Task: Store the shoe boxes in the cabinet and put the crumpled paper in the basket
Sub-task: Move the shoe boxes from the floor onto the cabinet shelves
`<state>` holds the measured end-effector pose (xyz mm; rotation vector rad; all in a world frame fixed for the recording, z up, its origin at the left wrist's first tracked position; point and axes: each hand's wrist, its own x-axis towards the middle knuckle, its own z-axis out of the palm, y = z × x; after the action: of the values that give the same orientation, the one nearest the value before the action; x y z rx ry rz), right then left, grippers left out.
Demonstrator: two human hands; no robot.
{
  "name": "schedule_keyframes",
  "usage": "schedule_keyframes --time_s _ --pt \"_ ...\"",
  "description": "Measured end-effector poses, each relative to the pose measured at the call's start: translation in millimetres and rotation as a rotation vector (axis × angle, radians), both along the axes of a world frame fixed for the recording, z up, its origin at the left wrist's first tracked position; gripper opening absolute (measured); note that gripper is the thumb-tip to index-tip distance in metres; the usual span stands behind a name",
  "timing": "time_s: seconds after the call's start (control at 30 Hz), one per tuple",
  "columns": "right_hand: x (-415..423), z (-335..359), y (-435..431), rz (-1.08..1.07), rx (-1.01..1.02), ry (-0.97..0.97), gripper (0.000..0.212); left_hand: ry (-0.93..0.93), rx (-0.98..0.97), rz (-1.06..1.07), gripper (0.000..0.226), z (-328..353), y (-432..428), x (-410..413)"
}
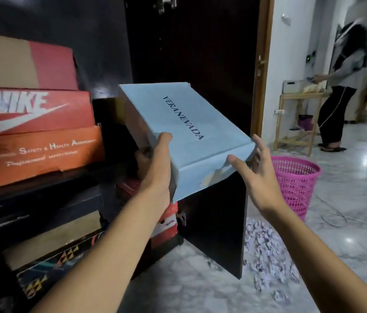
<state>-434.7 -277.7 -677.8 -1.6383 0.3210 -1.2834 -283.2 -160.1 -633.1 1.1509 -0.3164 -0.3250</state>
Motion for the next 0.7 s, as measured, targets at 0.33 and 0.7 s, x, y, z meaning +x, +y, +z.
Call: schedule_keyframes --time_s 0.33,0.7 --pt "91.2 129.7 -41.7 -0.136 -0.078 -0.004 0.09 -0.038 0.08 -0.221 0.08 134.0 -25.1 78.2" --pt "197.7 207.4 -67.1 -0.122 -0.063 0.196 0.083 -0.029 0.19 -0.259 0.046 205.2 -35.5 157.2"
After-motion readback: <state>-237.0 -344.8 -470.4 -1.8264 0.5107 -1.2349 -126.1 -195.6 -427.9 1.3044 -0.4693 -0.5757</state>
